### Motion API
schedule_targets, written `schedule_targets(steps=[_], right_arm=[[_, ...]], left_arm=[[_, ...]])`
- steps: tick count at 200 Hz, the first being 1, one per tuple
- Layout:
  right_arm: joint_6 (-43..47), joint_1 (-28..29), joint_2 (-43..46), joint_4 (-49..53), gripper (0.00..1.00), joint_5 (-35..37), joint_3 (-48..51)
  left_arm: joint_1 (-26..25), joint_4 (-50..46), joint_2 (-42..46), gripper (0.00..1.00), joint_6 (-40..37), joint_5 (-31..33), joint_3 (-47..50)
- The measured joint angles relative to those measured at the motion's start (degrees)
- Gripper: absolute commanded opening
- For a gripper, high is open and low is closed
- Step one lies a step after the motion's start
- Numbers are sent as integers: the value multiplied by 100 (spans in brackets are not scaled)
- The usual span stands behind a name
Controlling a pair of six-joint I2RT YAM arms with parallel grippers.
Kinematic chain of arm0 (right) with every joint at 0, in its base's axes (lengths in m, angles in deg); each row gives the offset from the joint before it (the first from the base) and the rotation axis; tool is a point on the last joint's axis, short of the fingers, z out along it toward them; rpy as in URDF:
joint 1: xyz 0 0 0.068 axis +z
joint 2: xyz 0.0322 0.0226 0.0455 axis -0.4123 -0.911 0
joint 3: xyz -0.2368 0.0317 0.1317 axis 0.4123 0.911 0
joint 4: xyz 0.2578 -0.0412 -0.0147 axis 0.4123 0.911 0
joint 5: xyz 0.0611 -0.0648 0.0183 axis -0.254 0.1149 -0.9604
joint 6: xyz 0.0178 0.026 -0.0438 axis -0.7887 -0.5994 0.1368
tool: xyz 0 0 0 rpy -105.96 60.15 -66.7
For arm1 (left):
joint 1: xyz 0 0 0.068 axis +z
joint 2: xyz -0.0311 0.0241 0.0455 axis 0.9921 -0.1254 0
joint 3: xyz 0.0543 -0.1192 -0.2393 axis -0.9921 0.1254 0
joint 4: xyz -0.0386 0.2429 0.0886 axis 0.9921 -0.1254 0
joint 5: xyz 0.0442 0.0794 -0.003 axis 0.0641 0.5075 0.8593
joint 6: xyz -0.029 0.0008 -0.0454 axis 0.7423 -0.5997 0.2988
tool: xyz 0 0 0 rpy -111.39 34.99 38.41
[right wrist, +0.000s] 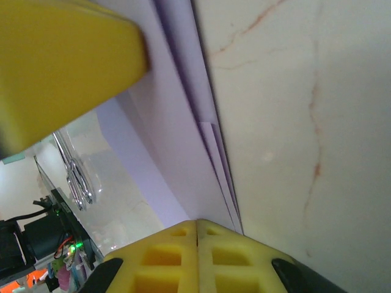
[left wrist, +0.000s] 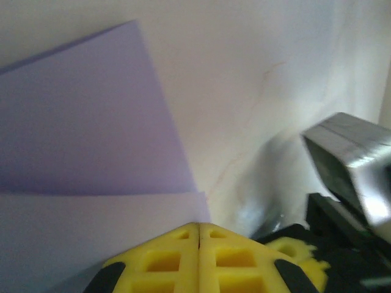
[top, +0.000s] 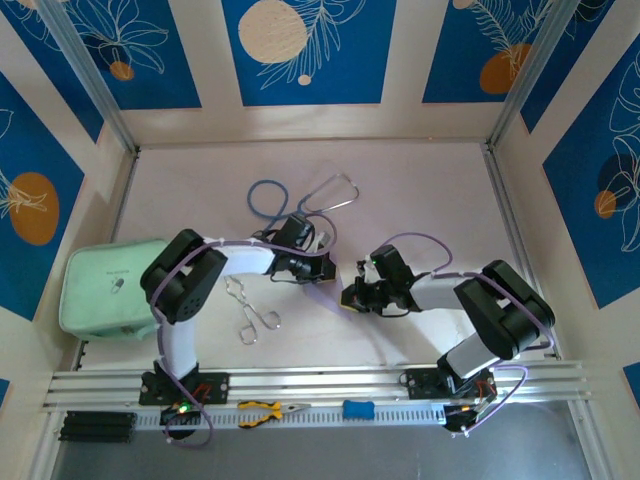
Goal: Fold a paper plane with a square sheet of paper (pick it up from the middle)
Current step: Fourth fold the wing at the center of the table.
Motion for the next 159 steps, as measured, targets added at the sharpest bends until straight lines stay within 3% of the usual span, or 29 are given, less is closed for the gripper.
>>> schedule_targets(steps=[12,63,90,103,118,159], right_arm=[[-20,0,168,144,13,46,44],[-402,-98,1919,1231,41,367,372],[-732,-101,2682,1502,43,452,678],[-863,-90,2835,1589,37,457,787],[-992,-63,2826,1622,32,457,833],[-1071,72,2345,1576,33,452,820]], left_arm=[[4,9,-96,3,24,-48,-7],[2,2,-98,3,22,-37,-15],[2,4,-101,3,46,-39,-15],[2,4,-101,2,46,-39,-17],[2,2,-101,2,59,-42,-15],[4,11,-101,2,114,-44,-17]])
